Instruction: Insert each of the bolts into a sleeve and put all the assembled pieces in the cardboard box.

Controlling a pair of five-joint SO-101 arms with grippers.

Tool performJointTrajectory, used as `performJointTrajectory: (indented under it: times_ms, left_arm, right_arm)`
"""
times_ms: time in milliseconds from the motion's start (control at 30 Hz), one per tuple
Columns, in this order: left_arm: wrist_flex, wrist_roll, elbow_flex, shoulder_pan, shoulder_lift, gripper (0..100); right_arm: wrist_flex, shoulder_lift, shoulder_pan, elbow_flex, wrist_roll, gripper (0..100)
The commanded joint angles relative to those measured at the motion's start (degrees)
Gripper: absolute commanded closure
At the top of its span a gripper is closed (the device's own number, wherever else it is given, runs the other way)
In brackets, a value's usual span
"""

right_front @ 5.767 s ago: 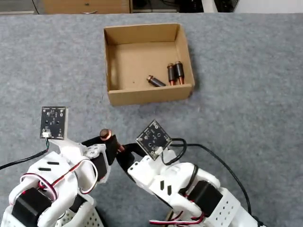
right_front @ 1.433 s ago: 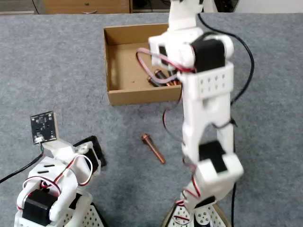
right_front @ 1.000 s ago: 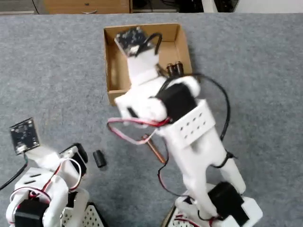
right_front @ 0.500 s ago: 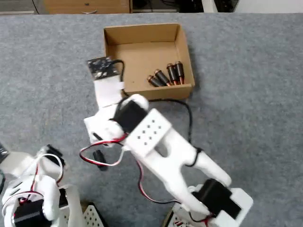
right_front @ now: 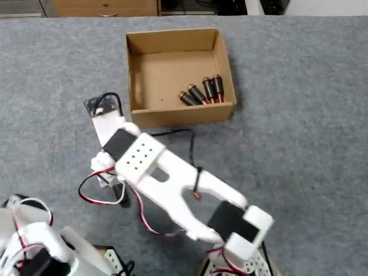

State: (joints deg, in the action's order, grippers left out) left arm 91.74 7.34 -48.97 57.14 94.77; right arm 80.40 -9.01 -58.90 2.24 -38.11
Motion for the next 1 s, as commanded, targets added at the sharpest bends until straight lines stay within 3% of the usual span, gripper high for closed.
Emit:
performJointTrajectory:
  times_ms: [0, 433, 967]
  left_arm:
    - [-0.35, -3.34, 4.92, 6.42, -0.04, 98]
    - [-0.35, -8.88, -2.20, 12.40, 0.13, 98]
    - [-0.35, -8.88, -1.58, 12.40, 0.13, 98]
  right_arm:
    - [-0.97, -4.44, -2.68, -0.40, -1.14, 80.0]
    - [-1.05, -8.92, -6.64, -4.53, -0.97, 80.0]
    - [-6.95, -9.10, -7.08, -0.13, -0.70, 80.0]
